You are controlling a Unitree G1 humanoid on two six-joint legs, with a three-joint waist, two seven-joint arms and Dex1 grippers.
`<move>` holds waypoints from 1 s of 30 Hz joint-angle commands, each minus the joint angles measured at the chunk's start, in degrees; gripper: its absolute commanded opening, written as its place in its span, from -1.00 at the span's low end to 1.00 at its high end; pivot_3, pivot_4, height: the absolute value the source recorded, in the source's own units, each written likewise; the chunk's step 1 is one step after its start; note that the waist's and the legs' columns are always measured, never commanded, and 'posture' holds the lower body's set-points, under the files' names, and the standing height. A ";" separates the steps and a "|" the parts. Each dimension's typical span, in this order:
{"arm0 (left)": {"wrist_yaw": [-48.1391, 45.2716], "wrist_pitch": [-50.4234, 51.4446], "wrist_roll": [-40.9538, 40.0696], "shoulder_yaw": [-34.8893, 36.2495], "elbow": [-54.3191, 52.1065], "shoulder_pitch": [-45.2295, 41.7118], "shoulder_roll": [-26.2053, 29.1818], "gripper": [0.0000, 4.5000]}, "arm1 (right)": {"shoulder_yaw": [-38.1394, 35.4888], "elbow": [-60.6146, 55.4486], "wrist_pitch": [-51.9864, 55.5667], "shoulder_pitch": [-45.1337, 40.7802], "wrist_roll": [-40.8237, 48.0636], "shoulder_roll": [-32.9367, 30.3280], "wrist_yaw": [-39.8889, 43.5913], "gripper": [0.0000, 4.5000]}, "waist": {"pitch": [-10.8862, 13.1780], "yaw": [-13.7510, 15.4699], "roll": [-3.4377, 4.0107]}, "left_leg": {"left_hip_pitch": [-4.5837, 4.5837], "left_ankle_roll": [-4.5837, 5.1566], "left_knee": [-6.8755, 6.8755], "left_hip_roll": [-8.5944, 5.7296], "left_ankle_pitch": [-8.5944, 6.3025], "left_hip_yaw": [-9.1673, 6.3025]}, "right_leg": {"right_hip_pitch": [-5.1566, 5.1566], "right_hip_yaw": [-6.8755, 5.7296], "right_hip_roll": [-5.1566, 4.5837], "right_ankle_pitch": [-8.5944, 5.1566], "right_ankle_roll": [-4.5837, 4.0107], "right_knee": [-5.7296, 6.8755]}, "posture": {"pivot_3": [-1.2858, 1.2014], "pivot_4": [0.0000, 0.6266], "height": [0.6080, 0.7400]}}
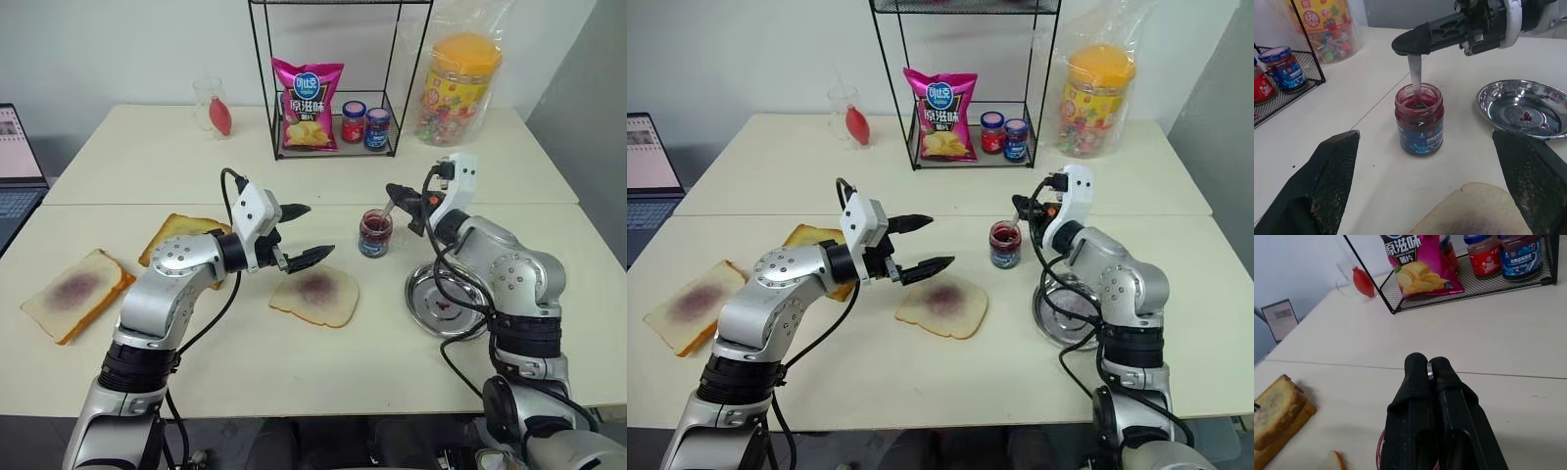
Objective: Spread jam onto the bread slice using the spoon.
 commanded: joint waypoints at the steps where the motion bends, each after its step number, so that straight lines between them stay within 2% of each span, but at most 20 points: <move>1: -0.03 -0.49 -0.58 1.11 -1.58 -0.53 0.17 1.00 | -3.32 -1.61 2.04 -2.25 3.20 1.10 -2.20 -0.98 | 0.00 -0.01 0.00 | 0.00 0.00 0.00 0.00 0.00 0.01 | 0.00 0.01 0.00 0.00 0.00 0.00 | 0.03 -0.52 1.00; 21: -0.68 -1.12 -0.19 0.68 -0.79 -1.14 0.21 1.00 | -6.82 -0.29 2.38 -3.72 3.91 1.03 -4.28 -0.98 | 0.01 -0.04 0.01 | -0.01 0.00 -0.01 -0.01 0.00 0.03 | 0.00 0.01 0.00 0.00 0.01 -0.02 | 0.03 -0.52 1.00; 30: -1.54 -1.58 0.08 0.69 -0.36 -1.29 0.37 1.00 | -11.84 -0.11 5.34 -4.02 9.35 4.33 -9.88 -0.98 | 0.01 -0.05 0.01 | -0.01 0.00 -0.02 -0.01 0.00 0.03 | 0.00 0.01 0.00 0.00 0.00 -0.02 | 0.03 -0.52 1.00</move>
